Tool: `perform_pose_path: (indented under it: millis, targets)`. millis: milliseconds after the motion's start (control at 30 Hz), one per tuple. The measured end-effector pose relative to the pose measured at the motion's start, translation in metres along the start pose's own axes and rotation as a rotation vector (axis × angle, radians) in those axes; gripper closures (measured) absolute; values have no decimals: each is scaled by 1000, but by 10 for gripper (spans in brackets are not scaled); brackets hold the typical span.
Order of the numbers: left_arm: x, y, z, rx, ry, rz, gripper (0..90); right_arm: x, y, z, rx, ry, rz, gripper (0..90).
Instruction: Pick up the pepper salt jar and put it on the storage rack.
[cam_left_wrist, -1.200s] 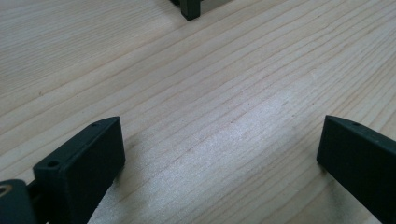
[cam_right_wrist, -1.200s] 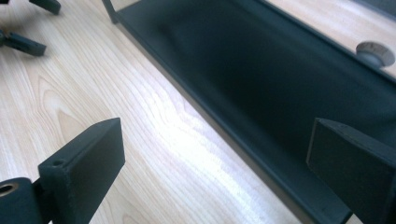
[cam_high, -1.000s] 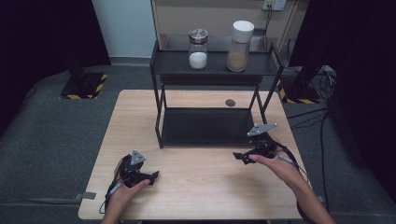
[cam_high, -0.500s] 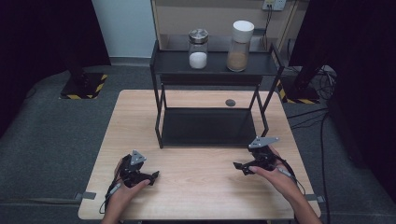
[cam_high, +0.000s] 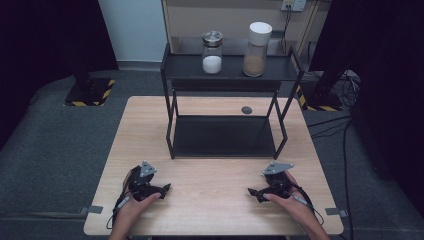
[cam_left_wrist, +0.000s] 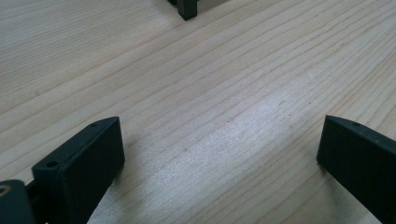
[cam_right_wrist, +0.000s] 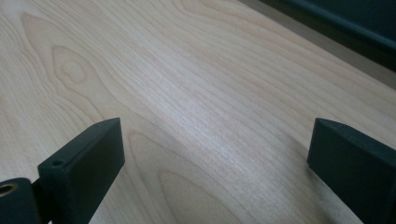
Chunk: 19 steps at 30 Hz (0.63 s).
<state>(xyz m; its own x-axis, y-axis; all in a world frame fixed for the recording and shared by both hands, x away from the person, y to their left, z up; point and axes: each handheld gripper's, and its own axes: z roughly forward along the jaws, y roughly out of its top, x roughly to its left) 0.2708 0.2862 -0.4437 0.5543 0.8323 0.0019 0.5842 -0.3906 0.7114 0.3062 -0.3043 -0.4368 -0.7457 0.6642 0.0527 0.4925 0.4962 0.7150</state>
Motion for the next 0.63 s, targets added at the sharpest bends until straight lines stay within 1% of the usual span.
perform_pose_path:
  millis: [67,133,267,633]
  targets:
    - [-1,0,0,1,0,2,0,4,-3,2,3,-18,-10,40]
    - [-1,0,0,0,0,1,0,7,-6,3,-2,-25,-23,31]
    - [-1,0,0,0,0,1,0,11,-7,4,-6,-39,-29,27]
    - [-1,0,0,1,-1,1,0,15,-6,5,-2,-53,-19,11]
